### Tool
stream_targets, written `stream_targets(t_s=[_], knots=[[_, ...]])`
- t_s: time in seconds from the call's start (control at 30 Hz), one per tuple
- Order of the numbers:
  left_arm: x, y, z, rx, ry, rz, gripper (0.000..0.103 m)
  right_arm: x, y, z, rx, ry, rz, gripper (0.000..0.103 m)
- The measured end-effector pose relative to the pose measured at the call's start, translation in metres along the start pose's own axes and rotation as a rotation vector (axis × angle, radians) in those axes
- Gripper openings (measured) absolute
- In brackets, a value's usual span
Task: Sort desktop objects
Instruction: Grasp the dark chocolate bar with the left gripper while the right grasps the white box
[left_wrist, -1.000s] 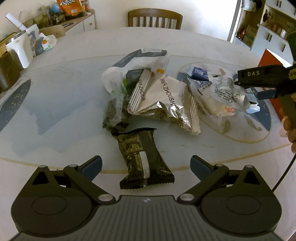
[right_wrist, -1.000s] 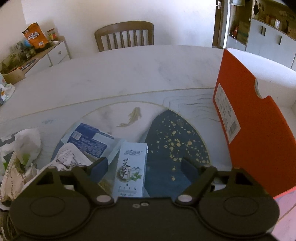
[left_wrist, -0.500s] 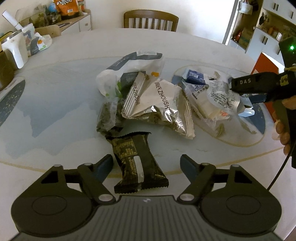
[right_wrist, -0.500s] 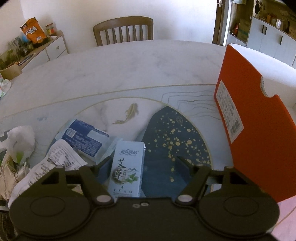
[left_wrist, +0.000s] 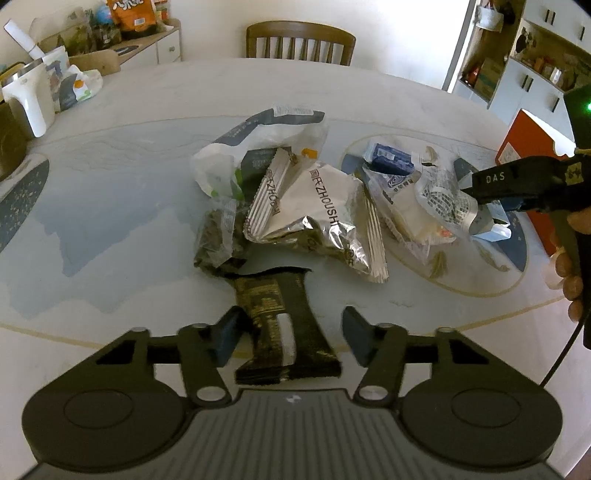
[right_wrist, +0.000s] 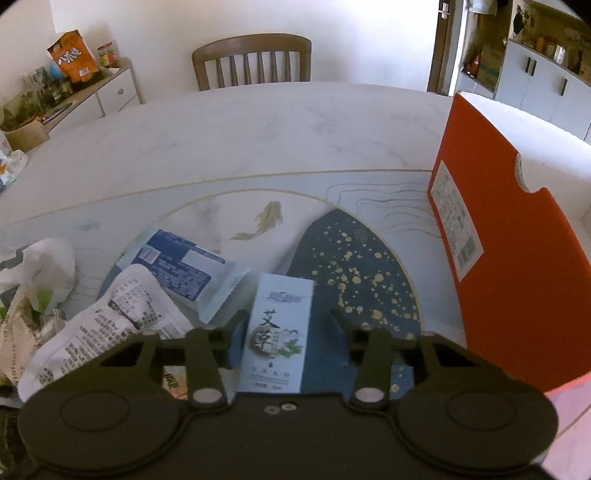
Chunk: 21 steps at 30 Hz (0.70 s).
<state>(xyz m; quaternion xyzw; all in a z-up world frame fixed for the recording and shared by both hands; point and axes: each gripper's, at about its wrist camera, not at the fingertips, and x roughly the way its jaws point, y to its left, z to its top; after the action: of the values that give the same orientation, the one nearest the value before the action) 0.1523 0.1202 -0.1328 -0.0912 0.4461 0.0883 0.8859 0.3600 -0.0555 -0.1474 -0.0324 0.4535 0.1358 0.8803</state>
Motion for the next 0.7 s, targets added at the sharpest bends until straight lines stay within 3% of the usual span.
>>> stream_targets(t_s=[0.07, 0.27, 0.7], knots=[[0.000, 0.000, 0.000, 0.010, -0.001, -0.002, 0.047, -0.002, -0.001, -0.001, 0.001, 0.001, 0.008, 0.032], [-0.001, 0.001, 0.000, 0.013, -0.001, -0.005, 0.039, -0.008, -0.005, -0.005, -0.006, 0.010, 0.014, 0.031], [-0.003, 0.001, 0.000, 0.026, 0.003, -0.018, 0.036, -0.028, -0.015, -0.030, -0.058, 0.015, 0.029, 0.029]])
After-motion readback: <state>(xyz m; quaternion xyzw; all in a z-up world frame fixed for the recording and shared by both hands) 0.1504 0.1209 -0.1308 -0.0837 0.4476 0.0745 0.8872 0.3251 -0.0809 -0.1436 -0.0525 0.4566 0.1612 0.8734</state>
